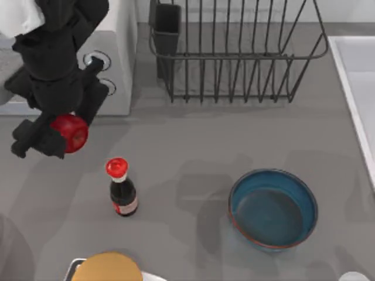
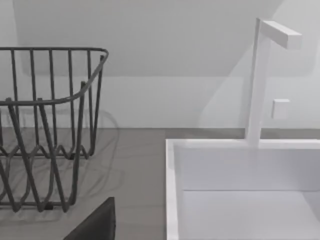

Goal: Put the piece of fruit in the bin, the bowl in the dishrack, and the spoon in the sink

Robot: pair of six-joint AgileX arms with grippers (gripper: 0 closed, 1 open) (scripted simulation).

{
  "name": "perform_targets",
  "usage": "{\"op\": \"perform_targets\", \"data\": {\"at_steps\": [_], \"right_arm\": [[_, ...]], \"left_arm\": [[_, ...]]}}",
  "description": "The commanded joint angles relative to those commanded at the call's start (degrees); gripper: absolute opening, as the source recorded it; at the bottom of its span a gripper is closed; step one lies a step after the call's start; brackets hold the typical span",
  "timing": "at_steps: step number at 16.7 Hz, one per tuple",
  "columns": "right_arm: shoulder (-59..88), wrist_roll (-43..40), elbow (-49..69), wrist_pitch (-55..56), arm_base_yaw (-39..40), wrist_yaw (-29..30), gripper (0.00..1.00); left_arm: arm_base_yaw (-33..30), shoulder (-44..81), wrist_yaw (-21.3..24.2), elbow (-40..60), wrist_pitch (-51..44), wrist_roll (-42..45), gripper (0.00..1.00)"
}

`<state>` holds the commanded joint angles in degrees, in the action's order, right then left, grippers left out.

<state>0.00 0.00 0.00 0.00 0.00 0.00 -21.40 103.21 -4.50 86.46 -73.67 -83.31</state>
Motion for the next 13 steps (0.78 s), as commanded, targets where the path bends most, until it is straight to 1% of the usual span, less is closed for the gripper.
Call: {"op": "perform_targets", "data": {"at_steps": [4,7,10,13], "right_arm": [[0.0,0.0,0.0,0.0,0.0,0.0,1.0],[0.0,0.0,0.0,0.0,0.0,0.0,1.0],[0.0,0.0,0.0,0.0,0.0,0.0,1.0],[0.0,0.0,0.0,0.0,0.0,0.0,1.0]], "left_arm": [[6.19,-3.46,-3.63,-5.94,-3.44,-33.62,0.0],[11.28,-5.93,-7.08,-9.27,-5.9,-55.96,0.0],[16.13,-8.39,-10.56,-11.32,-7.85,-73.75,0.0],[20.49,-10.78,-13.59,-12.08,-8.99,-86.13,0.0]]}}
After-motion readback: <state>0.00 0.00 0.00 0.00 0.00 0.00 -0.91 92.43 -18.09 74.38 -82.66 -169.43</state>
